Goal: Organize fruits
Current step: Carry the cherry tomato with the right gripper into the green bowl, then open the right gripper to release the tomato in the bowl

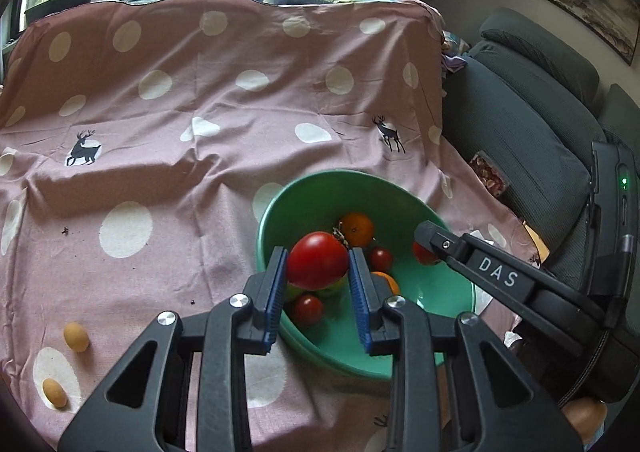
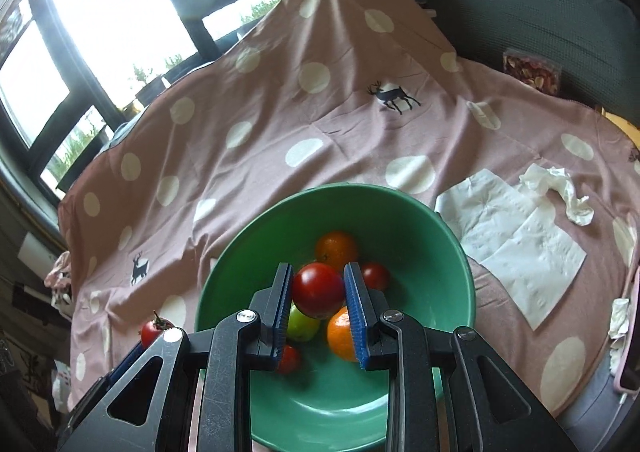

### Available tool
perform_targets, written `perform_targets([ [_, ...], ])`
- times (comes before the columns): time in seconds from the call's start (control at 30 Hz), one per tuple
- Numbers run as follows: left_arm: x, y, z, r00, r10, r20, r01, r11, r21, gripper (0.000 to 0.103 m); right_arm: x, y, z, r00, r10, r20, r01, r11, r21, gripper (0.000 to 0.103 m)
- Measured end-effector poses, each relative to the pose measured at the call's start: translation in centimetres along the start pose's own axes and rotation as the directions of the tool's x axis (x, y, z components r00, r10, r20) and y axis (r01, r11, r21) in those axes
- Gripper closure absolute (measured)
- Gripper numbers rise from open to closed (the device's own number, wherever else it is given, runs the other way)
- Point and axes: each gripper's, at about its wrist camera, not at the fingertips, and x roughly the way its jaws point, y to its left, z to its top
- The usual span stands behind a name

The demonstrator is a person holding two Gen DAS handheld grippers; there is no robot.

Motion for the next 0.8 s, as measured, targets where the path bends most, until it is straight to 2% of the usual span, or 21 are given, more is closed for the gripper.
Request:
perform_targets([
  [0.1, 1.1, -0.6, -0.2, 0.999, -0.024, -0.04, 0.025, 1.0, 0.012, 0.073, 0.1, -0.9, 0.1, 0.999, -0.044, -0.002, 0.044, 0.999, 0.016, 0.075],
  [0.37, 3.3, -1.8, -0.8, 0.992, -0.061, -0.114, 0.066, 0.997, 0.035, 0.073, 1.4, -2.3, 0.1, 0.997, -0.034, -0.067, 0.038, 0.997, 0.061, 0.075],
  [0.8, 5.0, -2.2, -1.3, 0.982, -0.079, -0.17, 0.086, 0.996, 0.034, 0.073, 2.5, -2.7, -0.1, 0.99, -0.078, -0.118, 0.085, 0.995, 0.055, 0.075],
])
